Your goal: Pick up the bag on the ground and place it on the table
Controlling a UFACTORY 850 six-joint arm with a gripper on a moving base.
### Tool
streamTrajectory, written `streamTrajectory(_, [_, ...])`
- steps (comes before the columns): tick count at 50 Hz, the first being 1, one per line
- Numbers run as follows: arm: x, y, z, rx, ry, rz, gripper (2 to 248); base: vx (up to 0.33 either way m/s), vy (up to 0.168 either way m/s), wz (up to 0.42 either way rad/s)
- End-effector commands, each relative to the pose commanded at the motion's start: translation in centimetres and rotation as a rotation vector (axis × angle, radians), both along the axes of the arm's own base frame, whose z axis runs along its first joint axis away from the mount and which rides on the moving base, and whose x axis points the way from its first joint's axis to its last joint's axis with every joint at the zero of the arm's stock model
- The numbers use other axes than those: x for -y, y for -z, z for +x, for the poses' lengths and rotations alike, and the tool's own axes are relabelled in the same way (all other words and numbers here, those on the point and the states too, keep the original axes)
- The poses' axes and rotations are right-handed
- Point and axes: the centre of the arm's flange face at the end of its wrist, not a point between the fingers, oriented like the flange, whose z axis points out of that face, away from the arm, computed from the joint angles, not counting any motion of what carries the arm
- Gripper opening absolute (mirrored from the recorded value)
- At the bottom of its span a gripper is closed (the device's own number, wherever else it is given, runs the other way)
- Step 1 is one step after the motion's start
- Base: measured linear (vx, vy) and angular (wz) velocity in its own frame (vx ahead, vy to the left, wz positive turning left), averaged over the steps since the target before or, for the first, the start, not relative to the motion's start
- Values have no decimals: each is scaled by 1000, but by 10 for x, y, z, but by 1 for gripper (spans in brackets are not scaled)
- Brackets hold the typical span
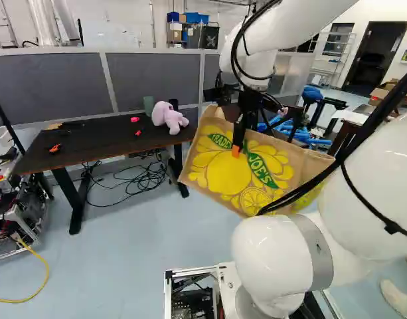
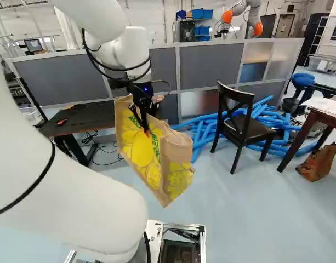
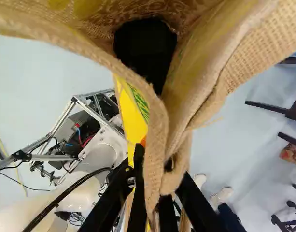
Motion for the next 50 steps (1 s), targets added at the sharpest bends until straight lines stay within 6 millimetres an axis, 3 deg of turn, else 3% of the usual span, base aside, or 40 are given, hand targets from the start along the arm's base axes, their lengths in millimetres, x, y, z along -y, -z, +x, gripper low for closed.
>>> streamTrajectory(50, [1,-79,14,86,-30,-45,21,0,0,0])
